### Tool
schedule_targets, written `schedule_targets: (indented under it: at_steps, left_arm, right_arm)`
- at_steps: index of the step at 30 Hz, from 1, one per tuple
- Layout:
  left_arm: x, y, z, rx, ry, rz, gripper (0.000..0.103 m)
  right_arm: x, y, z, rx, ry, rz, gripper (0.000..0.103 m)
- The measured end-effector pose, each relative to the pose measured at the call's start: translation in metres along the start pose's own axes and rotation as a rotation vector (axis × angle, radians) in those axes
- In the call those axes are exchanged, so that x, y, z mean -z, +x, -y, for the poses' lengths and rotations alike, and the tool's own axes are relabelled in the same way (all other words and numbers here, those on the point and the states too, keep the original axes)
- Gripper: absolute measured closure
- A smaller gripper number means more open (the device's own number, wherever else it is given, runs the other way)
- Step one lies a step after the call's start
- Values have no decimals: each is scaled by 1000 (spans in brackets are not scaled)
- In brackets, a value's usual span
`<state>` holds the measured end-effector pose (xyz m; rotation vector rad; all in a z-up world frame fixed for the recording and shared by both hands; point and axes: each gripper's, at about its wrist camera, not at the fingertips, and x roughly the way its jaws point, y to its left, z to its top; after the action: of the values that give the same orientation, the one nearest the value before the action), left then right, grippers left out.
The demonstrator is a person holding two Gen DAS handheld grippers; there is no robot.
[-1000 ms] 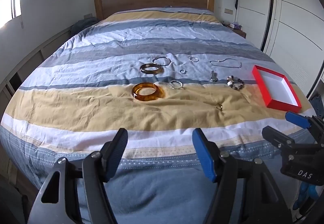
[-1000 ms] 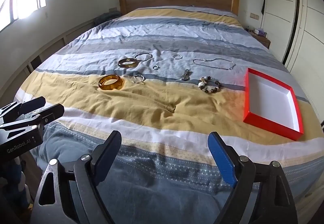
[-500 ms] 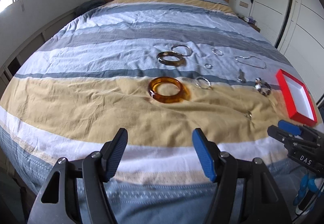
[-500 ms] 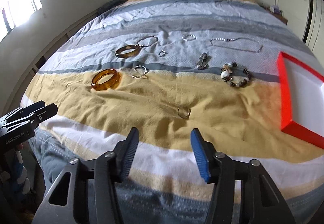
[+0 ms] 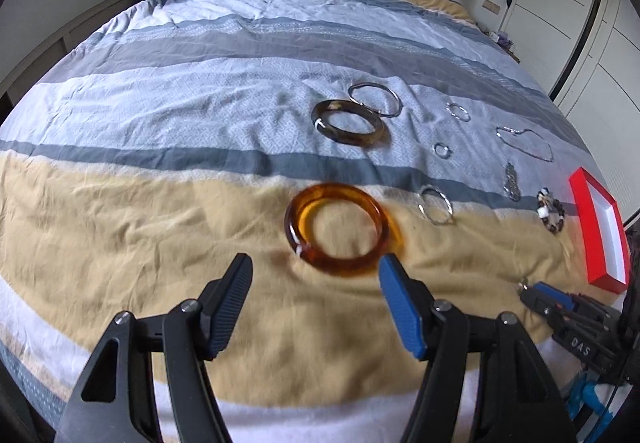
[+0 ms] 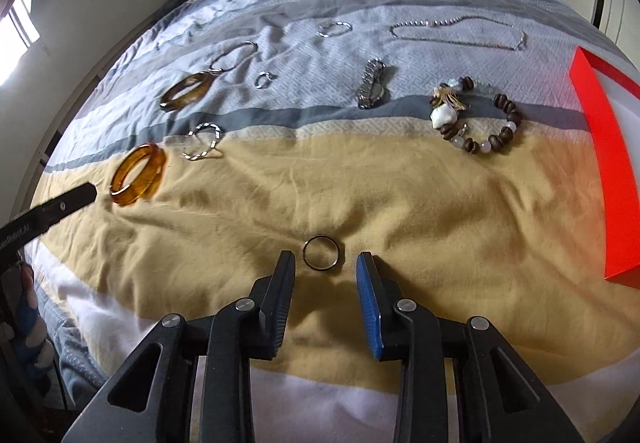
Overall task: Organize jewelry
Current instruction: 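Move left tool toward amber bangle while right tool approaches small silver ring, then close left tool on amber bangle while right tool grasps small silver ring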
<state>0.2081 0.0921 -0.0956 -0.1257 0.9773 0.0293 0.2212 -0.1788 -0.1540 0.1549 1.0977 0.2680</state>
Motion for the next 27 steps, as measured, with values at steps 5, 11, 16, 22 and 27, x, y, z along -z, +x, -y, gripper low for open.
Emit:
schedule_targets:
  at_steps: [5,11,16,22,27]
  left_arm:
    - [-17,28,-8,-18,-9,-30,41]
    - [-19,52,-14,-36,5,-76,45]
    - [-16,64,-14,-40,15,-96,48]
    - [-17,70,-8,-15,49,-106,77]
    - [-17,62,-1,6,47,-91,93]
  right_arm:
    - [-3,9,-1,9,-2,-5,72]
    - [-7,17,-3,15,3,2,72]
    - [-5,18,-2,30,-6,-1,82]
    - [-2,20,-6,45,-26,5,82]
    - [-1,8,-6,22,-30,24,82]
